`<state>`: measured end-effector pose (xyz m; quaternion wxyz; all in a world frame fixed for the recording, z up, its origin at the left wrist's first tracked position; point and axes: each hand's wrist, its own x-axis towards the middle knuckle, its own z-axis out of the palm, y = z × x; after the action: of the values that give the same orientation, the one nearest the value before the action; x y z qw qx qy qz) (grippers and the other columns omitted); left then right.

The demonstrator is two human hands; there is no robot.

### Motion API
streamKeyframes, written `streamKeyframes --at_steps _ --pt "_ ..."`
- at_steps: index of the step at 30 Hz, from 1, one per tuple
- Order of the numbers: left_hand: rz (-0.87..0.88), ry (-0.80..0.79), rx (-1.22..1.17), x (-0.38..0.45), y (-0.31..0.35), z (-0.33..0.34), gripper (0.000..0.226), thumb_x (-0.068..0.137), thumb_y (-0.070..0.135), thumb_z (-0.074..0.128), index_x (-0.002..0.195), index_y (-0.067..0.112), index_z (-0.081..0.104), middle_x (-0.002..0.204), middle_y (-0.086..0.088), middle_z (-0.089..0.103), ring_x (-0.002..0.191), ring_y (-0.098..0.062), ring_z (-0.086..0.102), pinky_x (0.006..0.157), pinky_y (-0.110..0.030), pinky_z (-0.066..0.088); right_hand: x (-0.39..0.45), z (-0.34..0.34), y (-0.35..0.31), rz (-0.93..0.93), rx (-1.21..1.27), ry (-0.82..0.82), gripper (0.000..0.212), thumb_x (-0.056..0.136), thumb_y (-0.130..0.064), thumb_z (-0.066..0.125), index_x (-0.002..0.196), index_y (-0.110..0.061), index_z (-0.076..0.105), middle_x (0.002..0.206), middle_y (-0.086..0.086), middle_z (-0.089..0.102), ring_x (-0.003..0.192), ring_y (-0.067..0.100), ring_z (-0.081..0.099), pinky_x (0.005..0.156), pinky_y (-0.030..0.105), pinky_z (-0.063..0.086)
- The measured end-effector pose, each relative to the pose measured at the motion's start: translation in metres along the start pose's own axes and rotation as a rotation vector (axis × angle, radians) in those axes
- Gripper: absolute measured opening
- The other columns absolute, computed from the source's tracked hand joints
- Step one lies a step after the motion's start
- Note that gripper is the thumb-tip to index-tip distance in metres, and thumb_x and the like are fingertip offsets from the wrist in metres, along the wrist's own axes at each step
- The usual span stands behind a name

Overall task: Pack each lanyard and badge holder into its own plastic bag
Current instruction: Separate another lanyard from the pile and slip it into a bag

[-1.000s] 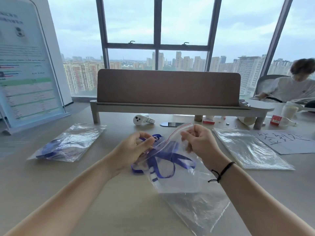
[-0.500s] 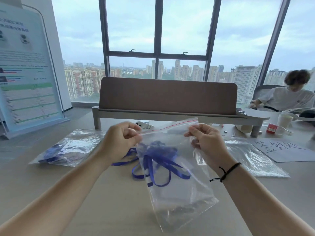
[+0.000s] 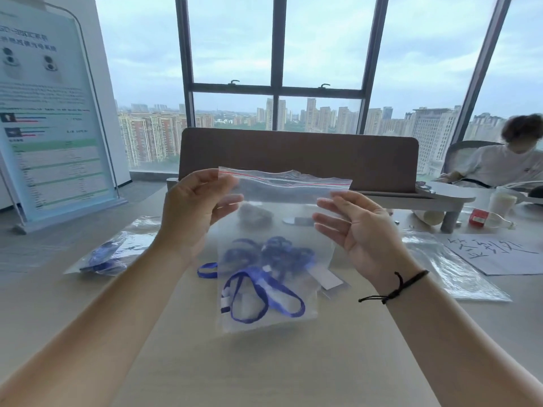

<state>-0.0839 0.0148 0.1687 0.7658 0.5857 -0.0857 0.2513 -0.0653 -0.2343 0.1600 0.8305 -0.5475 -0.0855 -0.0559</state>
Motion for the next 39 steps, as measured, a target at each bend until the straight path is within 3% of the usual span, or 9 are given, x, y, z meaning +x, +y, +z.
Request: streamKeyframes --at_steps 4,8,10,14,19,23,27,35,39 --pt "-0.264 -0.302 0.240 -0.010 -0.025 -0.016 0.057 0.066 0.044 0.085 0.115 0.020 0.069 0.113 -0.002 0.076 0.106 -0.025 0.072 0.095 -0.041 0.056 0.005 0.005 0.006 0.017 0.027 0.017 0.010 0.097 -0.012 0.058 0.104 -0.010 0.065 0.102 0.016 0.074 0.077 0.029 0.073 0.086 0.045 0.058" --pt "-0.471 -0.586 0.574 -0.028 -0.076 -0.034 0.025 0.089 0.014 0.073 0.114 0.021 0.074 0.110 0.000 0.076 0.106 -0.020 0.071 0.102 -0.037 0.052 0.012 0.006 0.013 0.058 0.075 0.039 0.009 0.099 -0.010 0.056 0.096 -0.010 0.064 0.100 0.017 0.074 0.077 0.031 0.073 0.082 0.043 0.061" --pt "-0.442 -0.530 0.648 -0.031 -0.096 -0.037 0.019 0.093 0.009 0.068 0.106 0.018 0.077 0.102 -0.003 0.078 0.091 -0.015 0.072 0.091 -0.033 0.052 0.018 0.005 0.016 0.067 0.072 0.052 0.012 0.099 -0.010 0.055 0.093 -0.011 0.064 0.096 0.015 0.074 0.078 0.031 0.072 0.082 0.043 0.061" --pt "-0.517 -0.293 0.421 -0.031 -0.109 -0.036 0.016 0.099 0.008 0.057 0.099 0.005 0.073 0.079 -0.001 0.074 0.061 -0.009 0.065 0.066 -0.025 0.054 0.031 0.003 0.019 0.061 0.062 0.103 0.011 0.099 -0.010 0.055 0.093 -0.011 0.065 0.088 0.012 0.074 0.074 0.030 0.073 0.078 0.039 0.061" --pt "-0.385 -0.074 0.462 -0.026 -0.124 -0.039 0.019 0.101 0.010 0.054 0.091 0.006 0.069 0.061 0.001 0.062 0.041 -0.006 0.045 0.043 -0.020 0.036 0.046 0.001 0.030 0.076 0.013 0.130 0.010 0.100 -0.013 0.054 0.106 -0.010 0.062 0.103 0.015 0.075 0.083 0.030 0.074 0.082 0.039 0.061" --pt "-0.236 0.004 0.704 -0.020 -0.137 -0.059 0.024 0.102 0.013 0.052 0.082 0.019 0.065 0.064 0.000 0.062 0.045 0.002 0.055 0.048 -0.012 0.042 0.043 0.013 0.078 0.188 -0.190 0.064 0.015 0.095 -0.013 0.063 0.110 -0.011 0.063 0.098 0.013 0.075 0.079 0.029 0.068 0.075 0.038 0.056" --pt "-0.173 -0.041 0.957 -0.013 -0.137 -0.101 0.023 0.103 0.026 0.049 0.086 0.025 0.064 0.069 0.004 0.066 0.066 -0.011 0.062 0.060 -0.027 0.042 0.043 0.041 0.130 0.285 -0.307 0.032 0.017 0.100 -0.011 0.055 0.099 -0.001 0.069 0.085 0.016 0.075 0.071 0.029 0.066 0.064 0.038 0.057" --pt "-0.227 -0.017 1.261 0.016 -0.122 -0.218 0.022 0.102 0.036 0.048 0.096 0.027 0.067 0.093 0.008 0.072 0.086 -0.014 0.066 0.075 -0.031 0.051 0.088 0.136 0.199 0.386 -0.436 -0.073 0.029 0.100 -0.006 0.041 0.089 0.005 0.065 0.078 0.020 0.075 0.063 0.035 0.071 0.062 0.048 0.061" --pt "-0.197 0.128 1.258 0.063 -0.097 -0.259 0.021 0.098 0.038 0.057 0.095 0.022 0.070 0.090 0.005 0.065 0.087 -0.018 0.065 0.071 -0.029 0.042 0.126 0.198 0.213 0.454 -0.355 -0.097 0.030 0.101 -0.007 0.034 0.085 -0.003 0.059 0.069 0.015 0.071 0.052 0.026 0.064 0.053 0.035 0.056"
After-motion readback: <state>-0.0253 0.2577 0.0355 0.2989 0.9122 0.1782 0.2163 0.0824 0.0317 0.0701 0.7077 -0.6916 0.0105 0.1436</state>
